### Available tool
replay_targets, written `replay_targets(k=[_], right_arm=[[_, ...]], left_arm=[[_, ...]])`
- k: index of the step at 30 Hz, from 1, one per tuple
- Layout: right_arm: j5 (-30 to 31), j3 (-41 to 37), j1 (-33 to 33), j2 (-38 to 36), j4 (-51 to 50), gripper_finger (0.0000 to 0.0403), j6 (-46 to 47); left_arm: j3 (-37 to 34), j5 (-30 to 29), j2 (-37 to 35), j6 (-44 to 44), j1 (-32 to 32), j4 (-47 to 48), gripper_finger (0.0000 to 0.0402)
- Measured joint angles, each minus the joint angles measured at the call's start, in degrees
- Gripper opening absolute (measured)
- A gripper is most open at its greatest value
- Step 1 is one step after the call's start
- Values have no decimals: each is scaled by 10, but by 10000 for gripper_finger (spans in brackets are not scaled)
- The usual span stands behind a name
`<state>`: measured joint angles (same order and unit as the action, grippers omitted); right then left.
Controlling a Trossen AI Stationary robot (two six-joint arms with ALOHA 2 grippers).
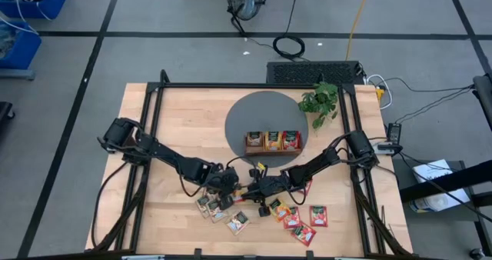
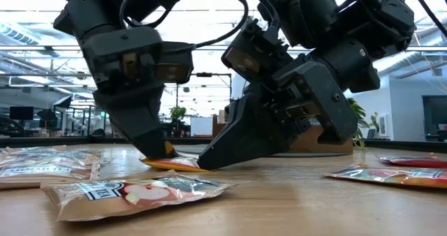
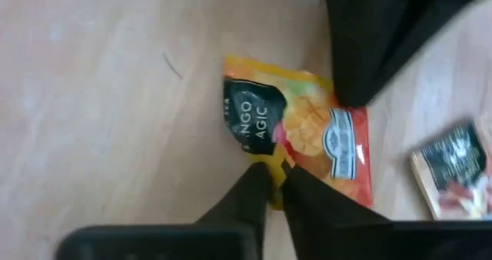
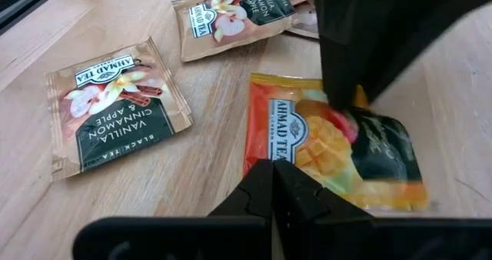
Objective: Pick & Place Tea
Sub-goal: Put the yellow tea bag into the middle section of the wooden organizer
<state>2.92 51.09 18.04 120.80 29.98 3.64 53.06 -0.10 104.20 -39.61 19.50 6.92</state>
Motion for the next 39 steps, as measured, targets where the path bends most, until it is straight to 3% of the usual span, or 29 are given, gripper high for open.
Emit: replay_targets(k=[3,16,20,24,28,32,39], right_arm=[[1,0,0,-6,-2,0,-6],[38,-1,20,-21,0,6,-44],[63,-1,30,-62,-16,37,-44],[122,-7,58,-134,-101,86,-44],[186,-26,90,-215,-108,135,-29],[190,-71,109,-255,-52,171,-17],[179,-162,109,-275,164,199,17]], left_arm=[[0,3,-8,16,1,-1,7],[3,-21,-18,43,1,-10,8],[17,-27,-18,75,5,-14,4],[36,-25,-19,106,15,-4,9],[57,-29,-19,154,32,-2,4],[80,-69,-19,194,45,-1,8],[132,-184,-19,263,55,-3,8]])
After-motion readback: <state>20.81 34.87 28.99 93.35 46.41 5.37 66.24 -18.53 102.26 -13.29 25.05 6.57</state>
